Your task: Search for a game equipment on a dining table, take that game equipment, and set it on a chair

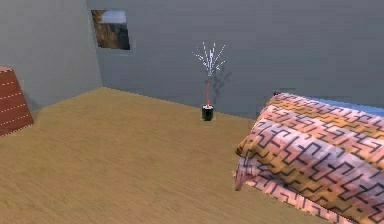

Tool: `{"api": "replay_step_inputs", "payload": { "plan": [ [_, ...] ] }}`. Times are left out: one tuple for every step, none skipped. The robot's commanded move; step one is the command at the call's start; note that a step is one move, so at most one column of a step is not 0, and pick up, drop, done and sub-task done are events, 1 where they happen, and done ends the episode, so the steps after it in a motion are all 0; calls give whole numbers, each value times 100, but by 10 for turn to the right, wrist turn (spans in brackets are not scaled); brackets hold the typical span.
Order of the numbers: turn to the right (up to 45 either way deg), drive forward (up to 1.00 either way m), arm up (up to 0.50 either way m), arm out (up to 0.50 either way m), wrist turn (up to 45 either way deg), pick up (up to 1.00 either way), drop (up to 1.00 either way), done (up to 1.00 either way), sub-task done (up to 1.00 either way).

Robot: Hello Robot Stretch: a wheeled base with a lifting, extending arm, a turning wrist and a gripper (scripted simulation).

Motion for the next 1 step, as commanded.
{"api": "replay_step_inputs", "payload": {
  "plan": [
    [0,0,0,0,450,0,0,0,0]
  ]
}}
